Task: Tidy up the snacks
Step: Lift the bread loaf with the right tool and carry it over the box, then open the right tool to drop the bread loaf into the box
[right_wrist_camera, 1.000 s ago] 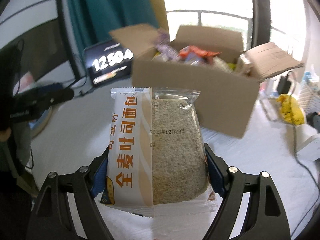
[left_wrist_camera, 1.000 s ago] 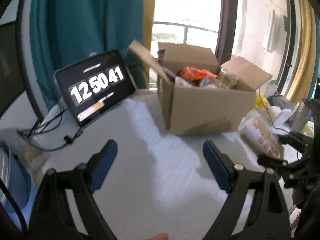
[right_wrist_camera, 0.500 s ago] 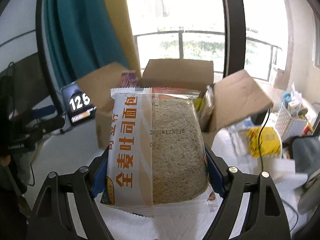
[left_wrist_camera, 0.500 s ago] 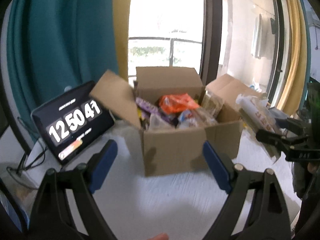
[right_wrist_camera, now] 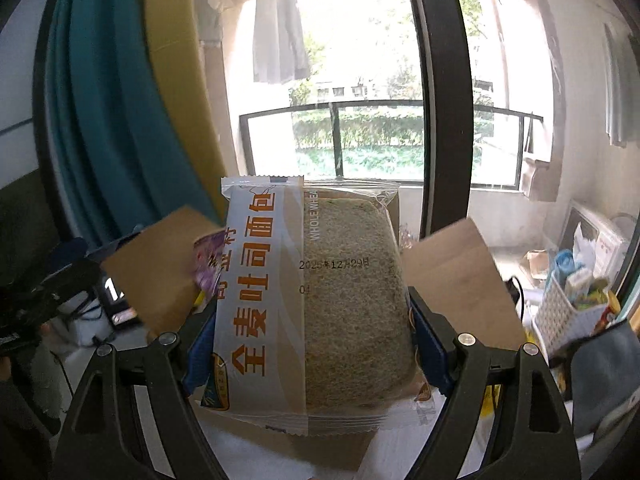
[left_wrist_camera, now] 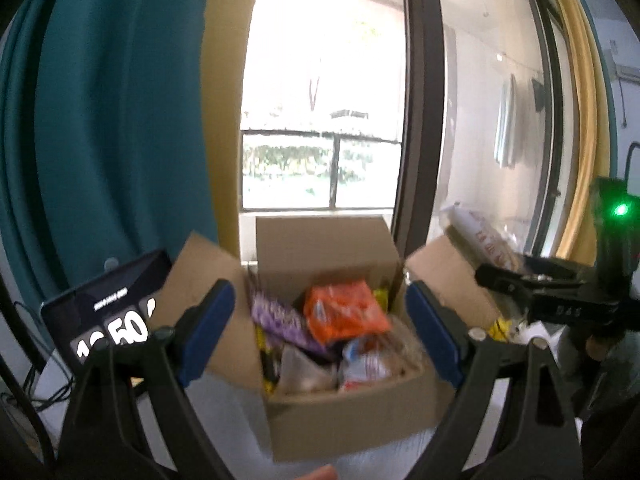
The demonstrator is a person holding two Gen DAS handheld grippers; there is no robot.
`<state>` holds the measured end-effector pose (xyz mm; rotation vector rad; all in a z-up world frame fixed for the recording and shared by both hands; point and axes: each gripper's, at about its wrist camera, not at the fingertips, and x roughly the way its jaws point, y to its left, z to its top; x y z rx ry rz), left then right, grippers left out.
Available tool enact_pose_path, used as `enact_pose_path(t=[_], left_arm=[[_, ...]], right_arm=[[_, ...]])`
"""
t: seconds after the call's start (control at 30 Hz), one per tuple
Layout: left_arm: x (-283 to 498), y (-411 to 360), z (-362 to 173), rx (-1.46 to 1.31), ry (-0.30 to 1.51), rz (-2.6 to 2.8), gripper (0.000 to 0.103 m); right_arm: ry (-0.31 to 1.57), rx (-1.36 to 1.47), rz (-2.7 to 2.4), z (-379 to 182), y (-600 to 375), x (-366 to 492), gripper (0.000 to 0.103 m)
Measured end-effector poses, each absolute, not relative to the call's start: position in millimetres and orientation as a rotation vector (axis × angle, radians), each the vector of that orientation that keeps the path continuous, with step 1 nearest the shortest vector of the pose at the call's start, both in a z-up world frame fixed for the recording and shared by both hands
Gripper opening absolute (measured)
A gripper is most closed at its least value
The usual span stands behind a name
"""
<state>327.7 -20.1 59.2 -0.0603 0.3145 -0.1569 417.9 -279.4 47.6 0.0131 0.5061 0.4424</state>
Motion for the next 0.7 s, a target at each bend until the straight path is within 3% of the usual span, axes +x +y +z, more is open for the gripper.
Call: enact_pose_path(t=[0.53,0.7], left_arm=[[394,8,63,-0.156,0.248,-0.088,0.088],[406,11,57,-0.161,0.265,-0.083,0.088]], right_arm=[[0.499,0.04,0.413,42,-255,486,0.085],[0.519,0.016,0.365,31,-245,509,0.094]])
